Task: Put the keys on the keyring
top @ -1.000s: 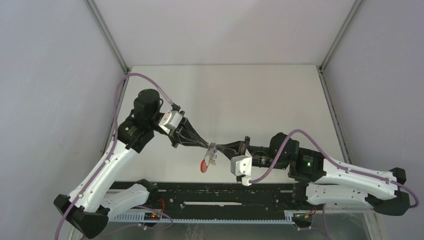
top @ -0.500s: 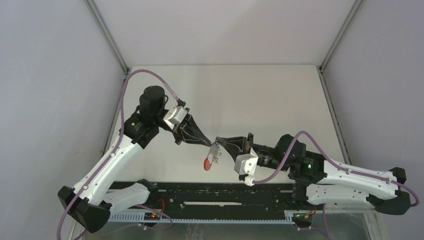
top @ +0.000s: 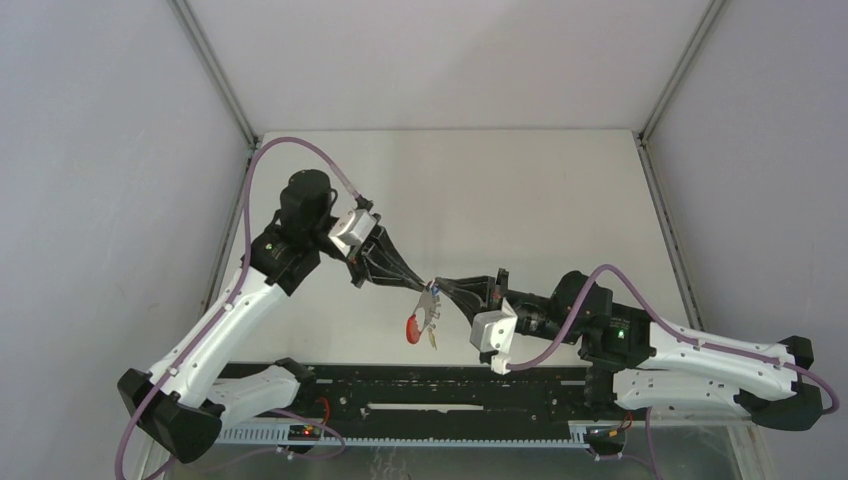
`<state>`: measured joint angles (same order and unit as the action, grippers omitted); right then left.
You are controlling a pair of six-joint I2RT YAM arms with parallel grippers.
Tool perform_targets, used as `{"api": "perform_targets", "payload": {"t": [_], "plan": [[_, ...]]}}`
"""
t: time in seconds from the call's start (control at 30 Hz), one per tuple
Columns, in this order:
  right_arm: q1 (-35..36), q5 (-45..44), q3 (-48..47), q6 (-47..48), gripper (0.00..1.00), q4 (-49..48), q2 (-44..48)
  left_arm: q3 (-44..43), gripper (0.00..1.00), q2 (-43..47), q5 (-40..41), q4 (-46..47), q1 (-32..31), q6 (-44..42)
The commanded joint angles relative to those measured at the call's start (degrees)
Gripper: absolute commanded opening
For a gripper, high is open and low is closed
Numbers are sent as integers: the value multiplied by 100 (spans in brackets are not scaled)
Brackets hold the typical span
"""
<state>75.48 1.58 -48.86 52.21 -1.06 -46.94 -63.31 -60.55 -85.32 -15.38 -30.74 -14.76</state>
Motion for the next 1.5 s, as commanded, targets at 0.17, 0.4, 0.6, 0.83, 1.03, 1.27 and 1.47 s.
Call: {"api": "perform_targets", "payload": {"t": [0.17,0.4,0.6,0.83,1.03,1.27,1.47], "plan": [[105,133,17,17,0,51,146,-173,0,-9,-53,440,7,291],[125,164,17,35,0,64,107,-140,0,0,-22,528,7,343],[125,51,17,43,0,-111,89,-66,0,37,-11,583,2,360],[129,-92,17,70,0,-294,19,6,0,69,0,636,-1,375],[125,-93,17,101,0,-289,40,69,0,95,24,683,-2,394],[126,-128,17,128,0,-315,53,114,0,96,52,712,-1,428],[125,-238,17,136,0,-287,36,133,0,108,55,728,3,422]]}}
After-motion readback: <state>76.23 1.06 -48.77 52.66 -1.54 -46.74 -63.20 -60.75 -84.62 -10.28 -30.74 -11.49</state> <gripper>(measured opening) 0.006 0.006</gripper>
